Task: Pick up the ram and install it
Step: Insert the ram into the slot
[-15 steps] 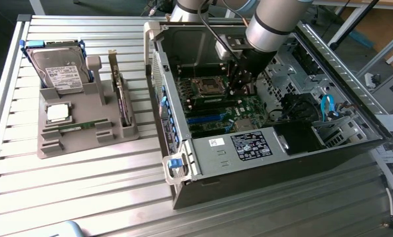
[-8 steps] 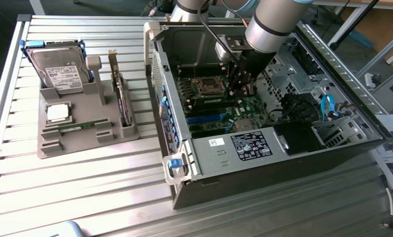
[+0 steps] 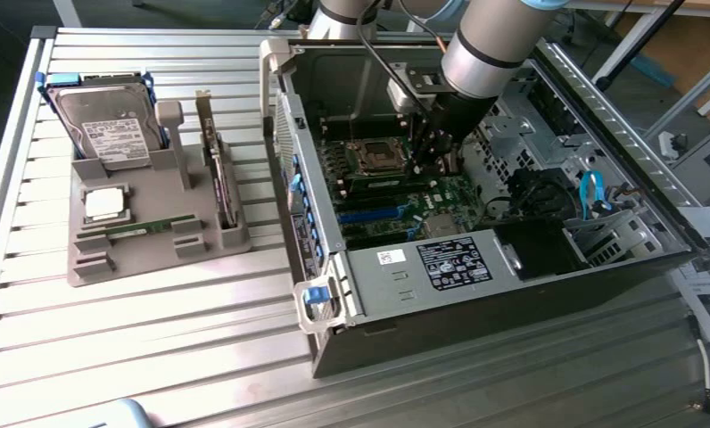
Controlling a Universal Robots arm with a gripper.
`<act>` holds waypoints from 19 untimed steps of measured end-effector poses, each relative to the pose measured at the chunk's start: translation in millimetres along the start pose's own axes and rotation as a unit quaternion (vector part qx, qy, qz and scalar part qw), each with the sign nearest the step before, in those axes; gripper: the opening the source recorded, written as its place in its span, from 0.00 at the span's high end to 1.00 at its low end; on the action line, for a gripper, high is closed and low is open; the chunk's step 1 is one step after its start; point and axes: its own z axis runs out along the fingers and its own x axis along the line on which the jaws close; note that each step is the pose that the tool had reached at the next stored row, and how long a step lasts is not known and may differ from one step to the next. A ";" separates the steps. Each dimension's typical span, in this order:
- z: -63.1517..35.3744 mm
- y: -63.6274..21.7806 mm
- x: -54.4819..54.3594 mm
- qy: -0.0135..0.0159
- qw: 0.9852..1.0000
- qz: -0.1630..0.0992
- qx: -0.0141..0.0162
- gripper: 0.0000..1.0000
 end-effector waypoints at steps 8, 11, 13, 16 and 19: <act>1.6 -0.1 0.0 0.000 1.000 0.000 0.000 0.88; 2.6 -0.1 -0.1 0.000 1.000 0.000 0.000 0.88; 2.9 0.0 -0.3 0.000 1.000 0.000 0.000 0.88; 2.9 0.7 -0.1 0.000 1.000 0.000 0.000 0.88; 3.9 0.7 -0.2 0.000 1.000 0.000 0.001 0.88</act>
